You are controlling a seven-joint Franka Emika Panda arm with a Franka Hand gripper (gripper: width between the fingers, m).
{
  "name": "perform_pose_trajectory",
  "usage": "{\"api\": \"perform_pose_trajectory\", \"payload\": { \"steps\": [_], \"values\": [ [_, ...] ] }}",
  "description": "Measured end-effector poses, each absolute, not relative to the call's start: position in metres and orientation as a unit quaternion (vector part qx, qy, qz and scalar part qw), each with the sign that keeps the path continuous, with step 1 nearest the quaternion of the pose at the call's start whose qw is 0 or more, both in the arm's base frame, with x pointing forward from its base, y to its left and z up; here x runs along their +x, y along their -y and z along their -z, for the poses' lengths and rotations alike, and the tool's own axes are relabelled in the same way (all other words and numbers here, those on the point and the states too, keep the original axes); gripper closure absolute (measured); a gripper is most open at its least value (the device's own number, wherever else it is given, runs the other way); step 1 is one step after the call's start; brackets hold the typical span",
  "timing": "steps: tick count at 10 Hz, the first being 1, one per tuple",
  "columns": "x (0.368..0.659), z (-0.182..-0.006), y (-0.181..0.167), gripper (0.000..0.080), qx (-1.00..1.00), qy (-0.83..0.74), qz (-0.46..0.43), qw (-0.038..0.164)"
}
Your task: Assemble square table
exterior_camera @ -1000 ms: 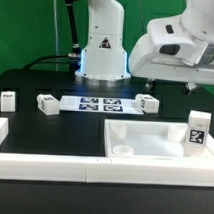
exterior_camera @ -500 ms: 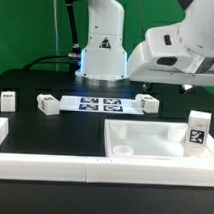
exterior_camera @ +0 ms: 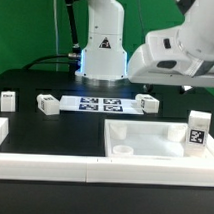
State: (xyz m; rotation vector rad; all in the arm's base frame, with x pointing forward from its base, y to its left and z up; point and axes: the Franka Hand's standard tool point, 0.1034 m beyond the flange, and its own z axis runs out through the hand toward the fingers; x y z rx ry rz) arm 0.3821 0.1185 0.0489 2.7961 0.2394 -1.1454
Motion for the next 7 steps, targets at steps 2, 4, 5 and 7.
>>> {"api": "perform_pose_trajectory", "payload": {
  "steps": [2,4,5,7],
  "values": [
    [0.3627,-0.0339,-0.1359,0.0150,0.924,-0.062,0.370,0.071],
    [0.3652,-0.0349,-0.1321,0.0150,0.925,-0.062,0.370,0.067],
    [0.3652,-0.0348,-0.1319,0.0150,0.925,-0.062,0.370,0.067],
    [0.3654,-0.0347,-0.1312,0.0150,0.925,-0.061,0.370,0.067]
  ]
}}
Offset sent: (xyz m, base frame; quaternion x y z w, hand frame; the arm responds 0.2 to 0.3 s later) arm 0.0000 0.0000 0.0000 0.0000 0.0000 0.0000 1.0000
